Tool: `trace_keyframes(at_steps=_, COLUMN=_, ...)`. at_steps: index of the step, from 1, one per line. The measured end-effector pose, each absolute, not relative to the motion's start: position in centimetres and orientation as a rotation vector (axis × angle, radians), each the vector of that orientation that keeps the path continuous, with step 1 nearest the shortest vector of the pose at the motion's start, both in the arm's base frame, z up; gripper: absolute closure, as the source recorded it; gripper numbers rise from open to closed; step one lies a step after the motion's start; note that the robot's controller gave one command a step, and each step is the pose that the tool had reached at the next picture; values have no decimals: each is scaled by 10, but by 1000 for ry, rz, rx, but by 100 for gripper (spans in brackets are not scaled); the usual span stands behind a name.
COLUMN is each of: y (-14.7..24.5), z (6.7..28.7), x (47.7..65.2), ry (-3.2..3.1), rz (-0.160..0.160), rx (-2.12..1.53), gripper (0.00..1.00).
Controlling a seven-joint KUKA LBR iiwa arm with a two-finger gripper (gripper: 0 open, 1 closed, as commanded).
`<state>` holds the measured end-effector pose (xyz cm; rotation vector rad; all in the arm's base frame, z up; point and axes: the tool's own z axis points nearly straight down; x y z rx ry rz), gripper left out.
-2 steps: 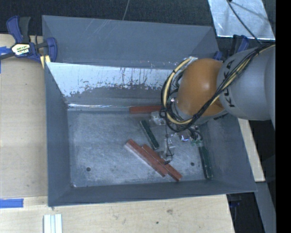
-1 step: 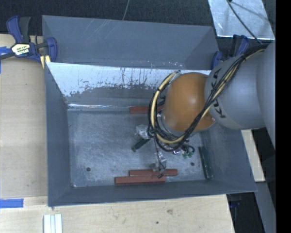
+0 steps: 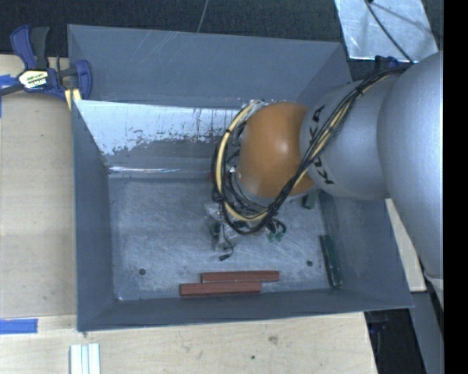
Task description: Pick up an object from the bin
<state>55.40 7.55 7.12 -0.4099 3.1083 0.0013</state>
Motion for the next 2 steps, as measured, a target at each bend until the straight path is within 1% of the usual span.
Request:
trace_keyframes(at_steps=1, y=75, z=71, x=554, ry=3108, rz=1, rx=-411, gripper=100)
trace_keyframes(at_steps=2, y=43, z=237, x=537, ry=3112, rz=-1, rx=-375, gripper=100)
